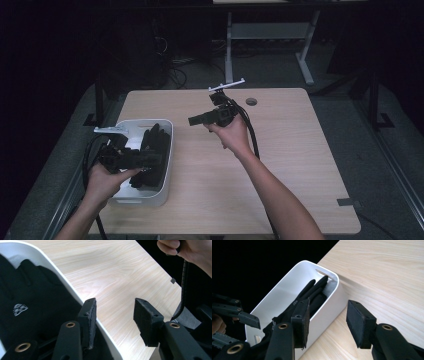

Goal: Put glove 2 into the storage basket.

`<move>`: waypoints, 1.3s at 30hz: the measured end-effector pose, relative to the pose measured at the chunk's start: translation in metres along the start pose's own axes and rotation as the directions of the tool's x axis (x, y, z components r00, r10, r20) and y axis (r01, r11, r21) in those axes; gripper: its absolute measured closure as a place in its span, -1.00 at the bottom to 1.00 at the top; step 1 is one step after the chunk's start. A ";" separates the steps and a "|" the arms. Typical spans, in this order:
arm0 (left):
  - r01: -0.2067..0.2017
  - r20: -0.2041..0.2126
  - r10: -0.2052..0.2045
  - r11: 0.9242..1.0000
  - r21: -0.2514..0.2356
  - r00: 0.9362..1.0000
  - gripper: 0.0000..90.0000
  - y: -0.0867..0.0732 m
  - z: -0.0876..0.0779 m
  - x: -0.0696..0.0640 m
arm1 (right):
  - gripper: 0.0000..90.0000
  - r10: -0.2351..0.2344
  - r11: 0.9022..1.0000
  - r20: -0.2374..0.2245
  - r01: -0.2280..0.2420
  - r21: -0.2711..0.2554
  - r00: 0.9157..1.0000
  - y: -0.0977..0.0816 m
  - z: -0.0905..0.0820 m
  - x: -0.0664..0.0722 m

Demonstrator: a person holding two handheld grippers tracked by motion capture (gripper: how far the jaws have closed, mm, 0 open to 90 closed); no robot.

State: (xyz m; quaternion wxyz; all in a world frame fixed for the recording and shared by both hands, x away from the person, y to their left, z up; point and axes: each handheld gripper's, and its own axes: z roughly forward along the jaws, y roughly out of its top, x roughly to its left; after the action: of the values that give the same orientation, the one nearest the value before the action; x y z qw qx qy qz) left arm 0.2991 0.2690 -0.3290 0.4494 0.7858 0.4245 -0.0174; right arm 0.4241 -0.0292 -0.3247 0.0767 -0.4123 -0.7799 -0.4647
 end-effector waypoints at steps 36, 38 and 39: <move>-0.108 0.093 0.103 0.993 0.046 0.990 -0.01 0.023 0.072 -0.059 | 0.15 0.073 0.993 0.084 -0.065 -0.099 0.994 -0.045 -0.094 -0.046; -0.111 0.098 0.106 0.993 0.050 0.990 -0.03 0.023 0.075 -0.062 | 0.14 0.087 0.992 0.085 -0.078 -0.102 0.993 -0.049 -0.098 -0.048; -0.111 0.103 0.106 0.993 0.049 0.989 -0.04 0.023 0.078 -0.064 | 0.14 0.089 0.991 0.087 -0.080 -0.105 0.992 -0.051 -0.099 -0.050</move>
State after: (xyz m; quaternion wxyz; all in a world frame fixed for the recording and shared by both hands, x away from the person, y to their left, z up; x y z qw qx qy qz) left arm 0.3015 0.1660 -0.3335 0.4486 0.8179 0.3576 -0.0438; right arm 0.3938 -0.1476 -0.3281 0.0397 -0.4692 -0.7398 -0.4806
